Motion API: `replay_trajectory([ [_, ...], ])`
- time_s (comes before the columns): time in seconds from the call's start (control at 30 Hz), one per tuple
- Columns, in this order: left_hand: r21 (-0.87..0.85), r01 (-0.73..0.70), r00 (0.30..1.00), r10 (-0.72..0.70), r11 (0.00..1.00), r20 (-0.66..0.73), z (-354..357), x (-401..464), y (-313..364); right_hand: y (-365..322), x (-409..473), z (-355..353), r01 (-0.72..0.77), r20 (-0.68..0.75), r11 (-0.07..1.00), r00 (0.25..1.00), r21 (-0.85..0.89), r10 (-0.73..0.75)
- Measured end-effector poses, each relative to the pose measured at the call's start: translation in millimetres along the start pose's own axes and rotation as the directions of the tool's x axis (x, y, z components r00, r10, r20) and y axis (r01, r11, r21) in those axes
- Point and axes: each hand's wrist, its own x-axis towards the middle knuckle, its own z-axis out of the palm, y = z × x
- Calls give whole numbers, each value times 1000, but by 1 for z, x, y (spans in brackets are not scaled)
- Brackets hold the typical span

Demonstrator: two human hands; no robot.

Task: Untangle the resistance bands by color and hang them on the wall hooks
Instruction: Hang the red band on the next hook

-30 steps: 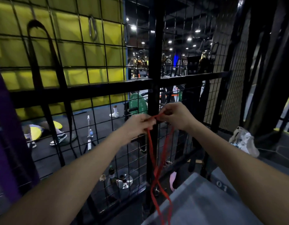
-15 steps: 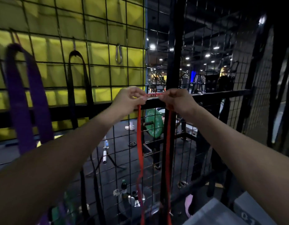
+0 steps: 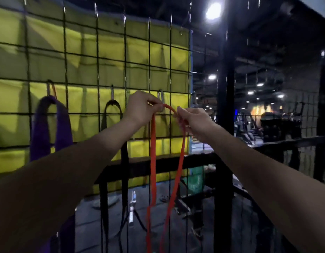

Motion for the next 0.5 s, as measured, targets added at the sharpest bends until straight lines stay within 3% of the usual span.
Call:
replay_trajectory([
  [0.07,31,-12,1000,12,999,12,-1,12,-4,-9,19,7,20,-22,1000,1000,4,-20],
  [0.2,154,-86,996,79,984,51,-3,24,-7,-26,48,14,146,-58,963,985,-227,-163],
  [0.33,201,-153,987,139,968,85,-6,29,-9,-36,61,23,205,-5,886,974,-416,-228],
  [0.5,188,-151,988,139,971,74,-11,31,-11,-43,59,27,122,16,949,992,-292,-122],
])
